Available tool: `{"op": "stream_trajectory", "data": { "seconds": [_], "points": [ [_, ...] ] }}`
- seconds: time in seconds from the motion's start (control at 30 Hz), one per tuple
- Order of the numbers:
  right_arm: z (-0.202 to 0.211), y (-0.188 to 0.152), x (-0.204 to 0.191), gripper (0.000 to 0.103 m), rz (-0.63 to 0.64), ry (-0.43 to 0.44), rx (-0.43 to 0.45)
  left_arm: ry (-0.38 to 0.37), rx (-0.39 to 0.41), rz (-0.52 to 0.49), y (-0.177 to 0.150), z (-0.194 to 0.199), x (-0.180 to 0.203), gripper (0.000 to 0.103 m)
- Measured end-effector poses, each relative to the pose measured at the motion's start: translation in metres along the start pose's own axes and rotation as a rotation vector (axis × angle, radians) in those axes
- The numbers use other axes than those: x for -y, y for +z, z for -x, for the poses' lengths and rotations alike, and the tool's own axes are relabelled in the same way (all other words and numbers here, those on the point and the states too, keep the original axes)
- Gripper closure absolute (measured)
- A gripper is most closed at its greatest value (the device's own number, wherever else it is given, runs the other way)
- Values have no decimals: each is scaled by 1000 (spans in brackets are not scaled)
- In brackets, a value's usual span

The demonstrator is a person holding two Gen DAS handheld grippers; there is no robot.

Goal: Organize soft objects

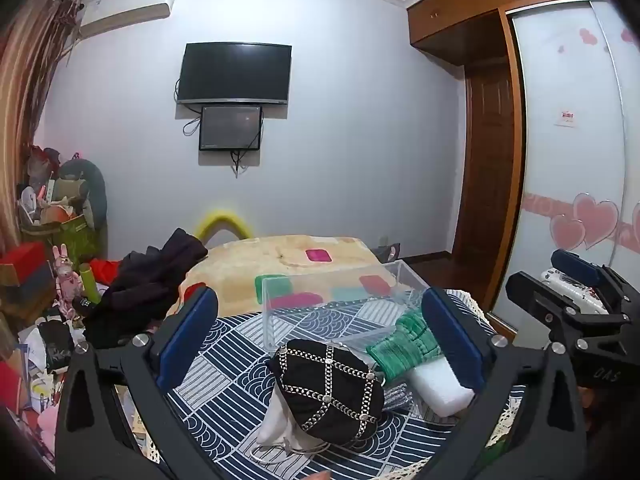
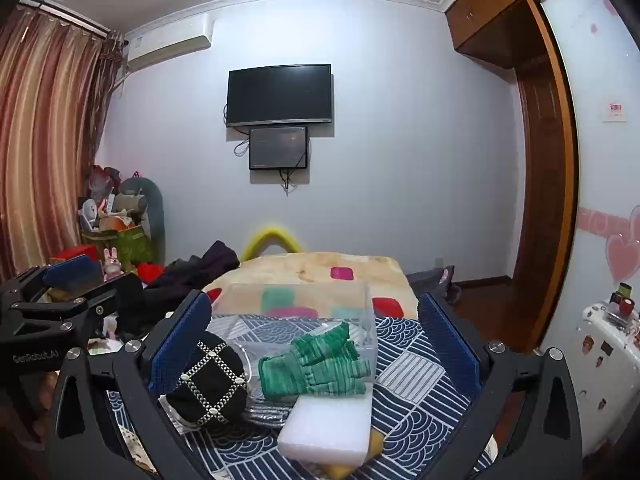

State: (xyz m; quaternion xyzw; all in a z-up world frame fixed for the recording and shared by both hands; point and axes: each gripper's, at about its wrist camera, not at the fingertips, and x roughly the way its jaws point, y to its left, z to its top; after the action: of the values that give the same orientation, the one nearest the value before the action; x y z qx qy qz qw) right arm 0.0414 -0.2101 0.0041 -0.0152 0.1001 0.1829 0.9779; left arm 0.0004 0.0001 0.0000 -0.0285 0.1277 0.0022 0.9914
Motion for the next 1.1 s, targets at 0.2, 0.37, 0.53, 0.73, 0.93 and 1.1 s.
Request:
{"op": "stream_trajectory", "data": {
  "seconds": [0.2,0.37,0.53,0.73,0.93,1.1],
  "points": [
    [-1,-1,2,0,-7,-2,2,3,17,-22,3,0,6,0],
    [4,3,-3,0,-11,-5,9,-3,39,-14,3,9,5,0],
    [7,2,0,0,-12,-7,31,-15,46,-17,3,13,4,0],
    [9,5,1,0,-20,-1,34,-32,49,-8,6,18,0,0],
    [9,5,1,0,-21,-2,35,-34,49,-7,7,17,0,0],
    [9,5,1,0,-19,-2,36,-37,48,-7,6,17,0,0]
  ]
}}
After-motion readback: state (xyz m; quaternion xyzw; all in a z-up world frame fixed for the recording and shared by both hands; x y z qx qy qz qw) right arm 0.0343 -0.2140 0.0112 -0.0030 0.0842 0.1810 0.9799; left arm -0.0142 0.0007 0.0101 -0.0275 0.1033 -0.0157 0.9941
